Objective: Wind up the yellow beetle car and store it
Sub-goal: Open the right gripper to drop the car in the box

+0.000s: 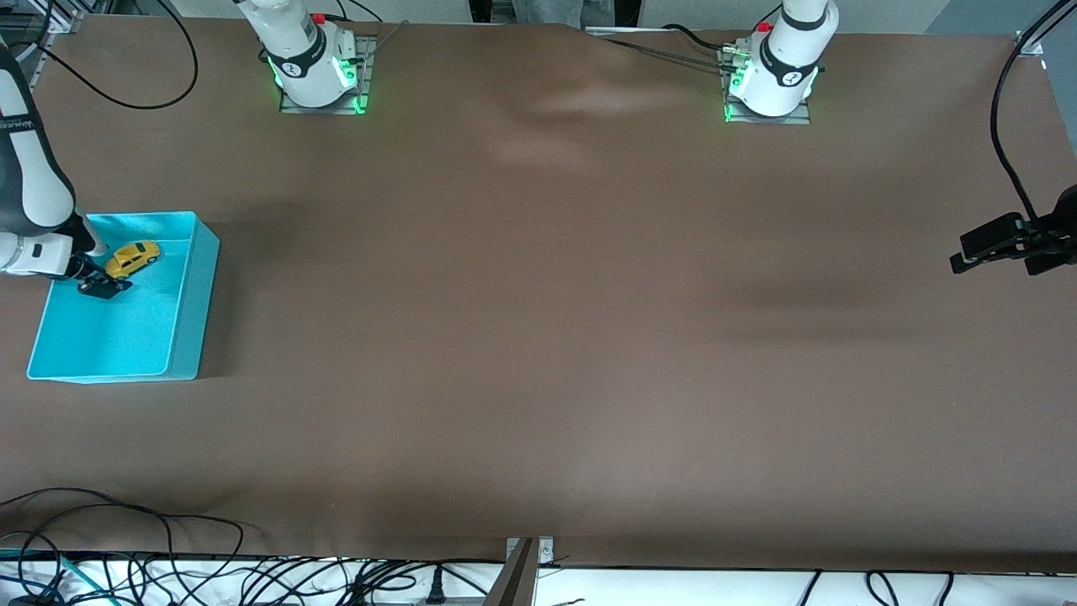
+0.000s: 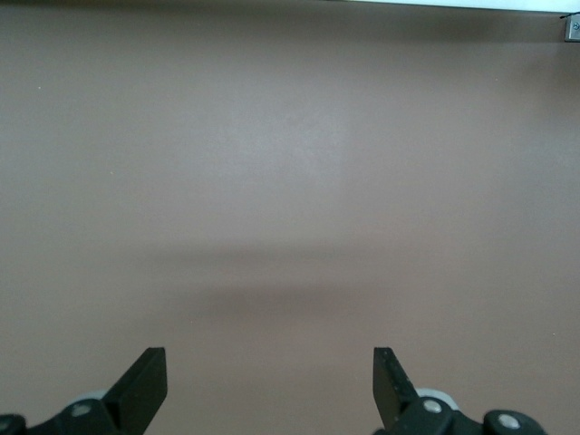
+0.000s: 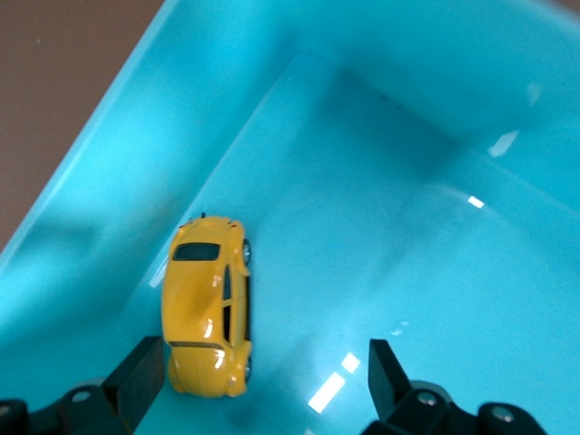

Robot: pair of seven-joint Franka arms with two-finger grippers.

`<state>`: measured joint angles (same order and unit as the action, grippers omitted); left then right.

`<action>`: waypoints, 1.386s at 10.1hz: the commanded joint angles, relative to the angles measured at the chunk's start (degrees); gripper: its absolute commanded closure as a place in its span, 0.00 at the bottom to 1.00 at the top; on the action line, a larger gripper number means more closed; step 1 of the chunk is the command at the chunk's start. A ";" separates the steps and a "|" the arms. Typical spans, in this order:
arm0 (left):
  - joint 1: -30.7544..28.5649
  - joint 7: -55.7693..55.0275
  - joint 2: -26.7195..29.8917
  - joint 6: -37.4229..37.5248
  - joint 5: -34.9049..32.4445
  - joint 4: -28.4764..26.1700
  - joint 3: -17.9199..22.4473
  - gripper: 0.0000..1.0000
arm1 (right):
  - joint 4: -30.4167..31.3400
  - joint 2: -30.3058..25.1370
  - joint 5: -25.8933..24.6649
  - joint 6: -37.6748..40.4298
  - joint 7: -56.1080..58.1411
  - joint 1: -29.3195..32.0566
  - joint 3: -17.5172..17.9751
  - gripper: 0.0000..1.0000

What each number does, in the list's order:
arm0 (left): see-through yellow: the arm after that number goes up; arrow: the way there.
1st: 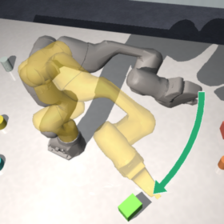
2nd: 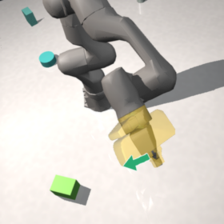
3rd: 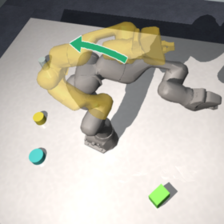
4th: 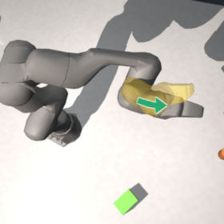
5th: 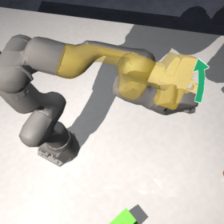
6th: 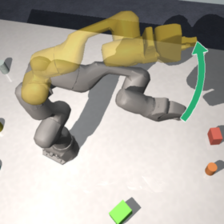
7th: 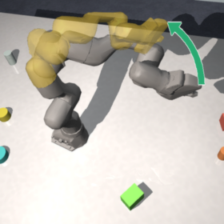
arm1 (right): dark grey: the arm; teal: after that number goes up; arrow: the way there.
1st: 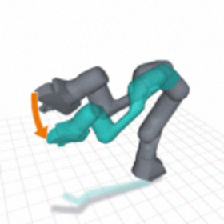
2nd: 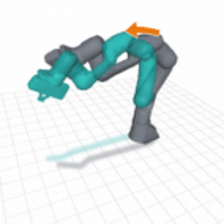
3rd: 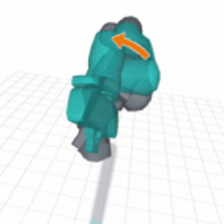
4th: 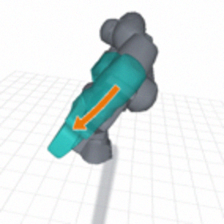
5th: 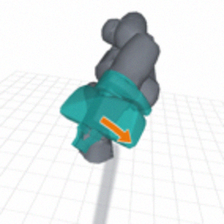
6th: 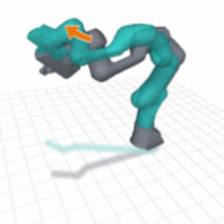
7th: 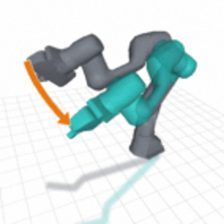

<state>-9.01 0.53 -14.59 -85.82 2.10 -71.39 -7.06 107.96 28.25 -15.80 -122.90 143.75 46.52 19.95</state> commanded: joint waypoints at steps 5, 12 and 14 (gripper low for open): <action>0.22 0.88 0.79 1.01 -1.58 0.11 -0.15 0.00 | 1.11 -15.21 6.88 12.49 -20.34 -4.75 7.03 0.00; 0.22 0.96 0.79 1.09 -1.58 0.02 -0.15 0.00 | 0.50 -29.74 16.04 17.52 -58.79 -17.49 4.41 0.00; 0.30 0.96 0.79 1.09 -1.49 0.11 -0.32 0.00 | -0.28 -30.01 18.07 16.73 -74.40 -24.69 -3.04 0.00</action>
<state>-8.89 0.53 -14.58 -85.51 2.09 -71.38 -7.12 107.88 -1.36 0.27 -106.10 78.44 26.27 22.39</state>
